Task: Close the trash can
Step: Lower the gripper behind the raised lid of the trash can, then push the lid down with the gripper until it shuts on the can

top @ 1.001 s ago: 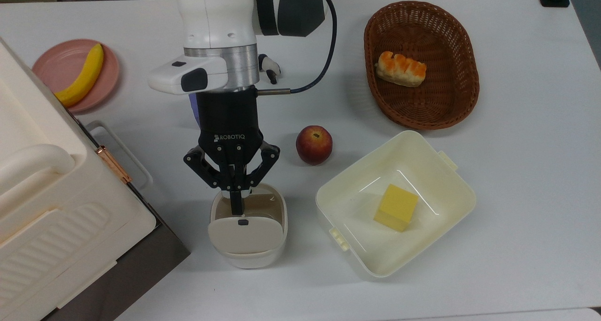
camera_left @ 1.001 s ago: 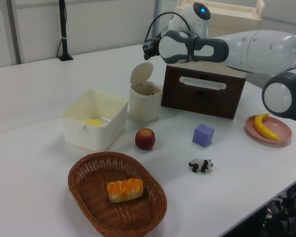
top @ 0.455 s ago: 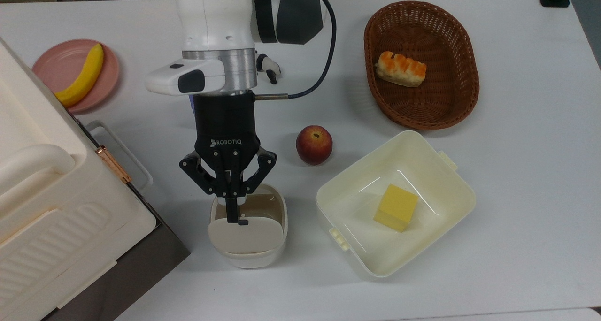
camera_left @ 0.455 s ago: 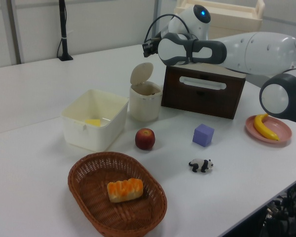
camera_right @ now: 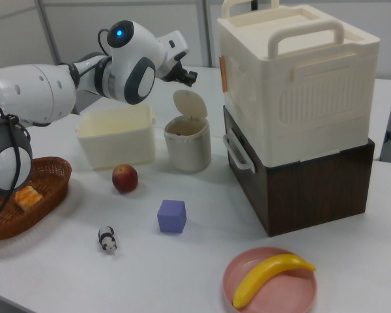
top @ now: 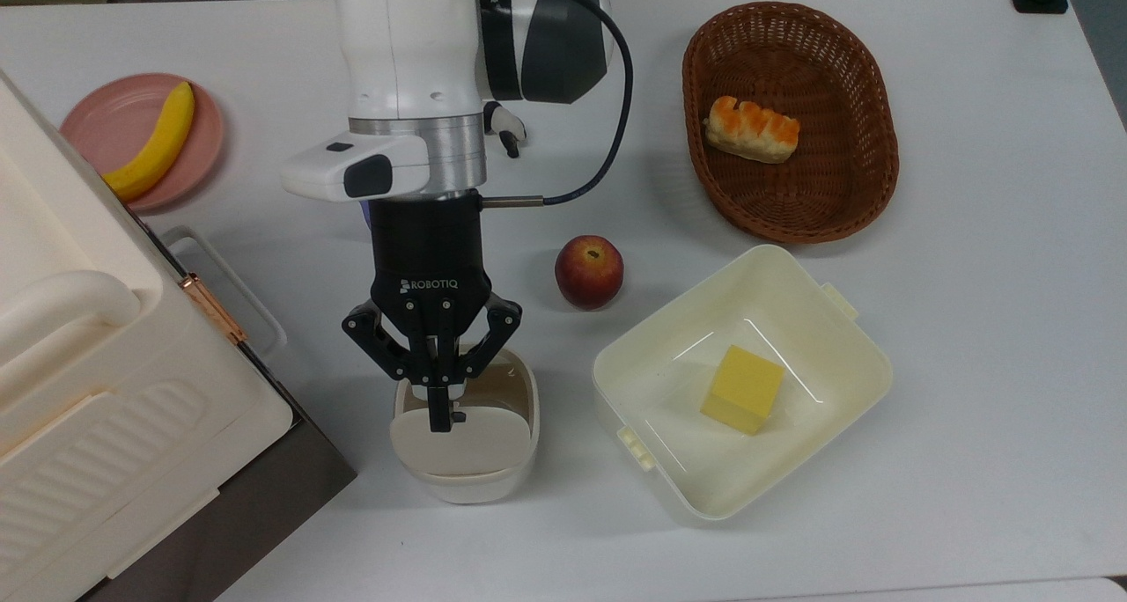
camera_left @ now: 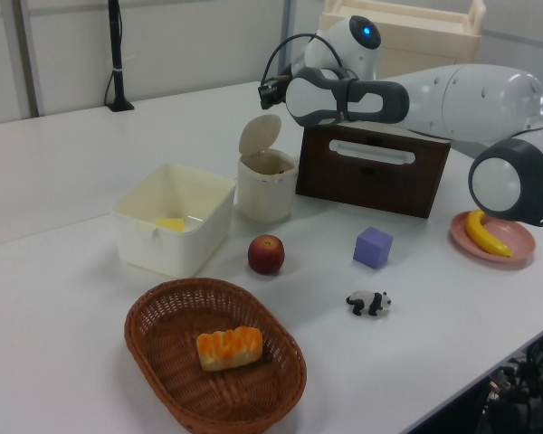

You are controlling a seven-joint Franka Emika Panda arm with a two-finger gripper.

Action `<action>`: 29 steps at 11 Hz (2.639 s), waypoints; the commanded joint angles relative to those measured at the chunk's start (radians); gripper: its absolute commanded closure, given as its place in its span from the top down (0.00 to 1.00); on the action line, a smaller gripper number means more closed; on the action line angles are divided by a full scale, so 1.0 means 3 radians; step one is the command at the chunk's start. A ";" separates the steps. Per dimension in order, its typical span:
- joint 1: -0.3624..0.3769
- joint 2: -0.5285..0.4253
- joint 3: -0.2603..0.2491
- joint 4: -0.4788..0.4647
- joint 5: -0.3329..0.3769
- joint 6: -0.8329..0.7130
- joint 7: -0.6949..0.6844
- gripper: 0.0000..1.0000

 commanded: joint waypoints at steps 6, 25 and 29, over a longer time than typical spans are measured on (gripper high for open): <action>0.0049 0.0038 -0.0081 -0.0105 -0.0148 0.0048 -0.0045 0.00; -0.0063 -0.0622 0.0088 -0.1169 -0.0230 0.0033 -0.0188 0.00; -0.0063 -0.0561 0.0088 -0.1210 -0.0240 0.0033 -0.0188 0.00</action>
